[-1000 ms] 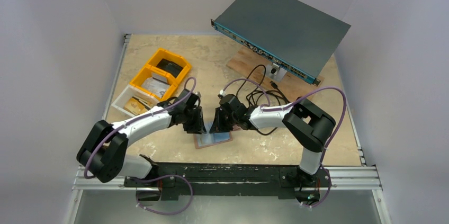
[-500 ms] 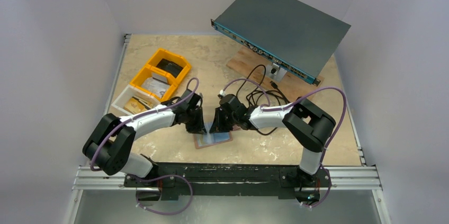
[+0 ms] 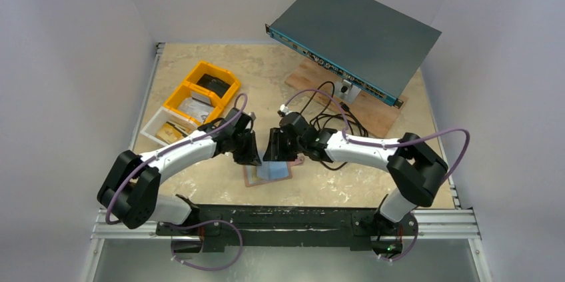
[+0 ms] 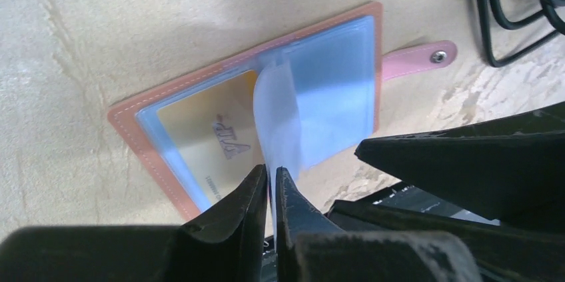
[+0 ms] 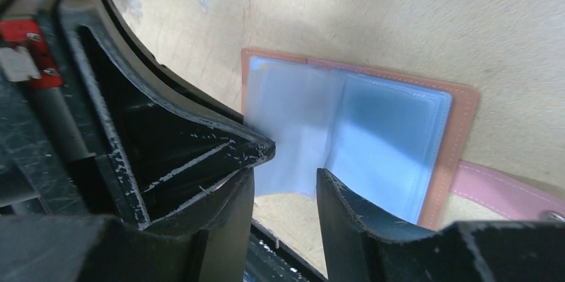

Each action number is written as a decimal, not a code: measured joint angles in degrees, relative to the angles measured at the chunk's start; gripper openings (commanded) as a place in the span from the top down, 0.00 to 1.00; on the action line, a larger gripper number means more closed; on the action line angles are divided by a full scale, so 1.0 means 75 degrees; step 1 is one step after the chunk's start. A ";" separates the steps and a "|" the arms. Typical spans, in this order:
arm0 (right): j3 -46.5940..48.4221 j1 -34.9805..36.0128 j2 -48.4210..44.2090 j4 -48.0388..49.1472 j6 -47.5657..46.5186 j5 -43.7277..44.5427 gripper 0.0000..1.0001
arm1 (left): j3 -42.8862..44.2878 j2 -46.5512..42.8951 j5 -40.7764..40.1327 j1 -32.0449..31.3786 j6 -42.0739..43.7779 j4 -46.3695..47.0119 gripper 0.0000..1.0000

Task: Take the credit cards out of the card holder
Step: Remove the credit card from the card holder, then place the credit card in the storage box.

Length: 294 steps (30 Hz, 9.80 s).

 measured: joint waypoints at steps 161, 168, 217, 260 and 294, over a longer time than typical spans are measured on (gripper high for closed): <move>-0.2728 -0.1204 0.1431 0.5665 0.2410 -0.2841 0.90 | -0.0510 0.0595 -0.0047 0.0842 -0.0694 0.0391 1.00; -0.2748 -0.1212 0.1431 0.5712 0.2422 -0.2853 0.86 | -0.0501 0.0603 -0.0044 0.0842 -0.0694 0.0379 1.00; -0.3057 -0.1352 0.1122 0.5654 0.2492 -0.2626 1.00 | -0.0423 0.0670 -0.0047 0.0842 -0.0662 0.0291 1.00; -0.3273 -0.1824 -0.0892 0.3348 0.1338 -0.2049 1.00 | 0.0347 0.0469 -0.0402 0.0842 -0.0134 -0.0694 0.57; -0.3045 -0.2314 -0.1367 0.6475 0.3943 -0.4132 1.00 | -0.0058 -0.1582 0.3025 0.1297 -0.0953 0.1332 0.56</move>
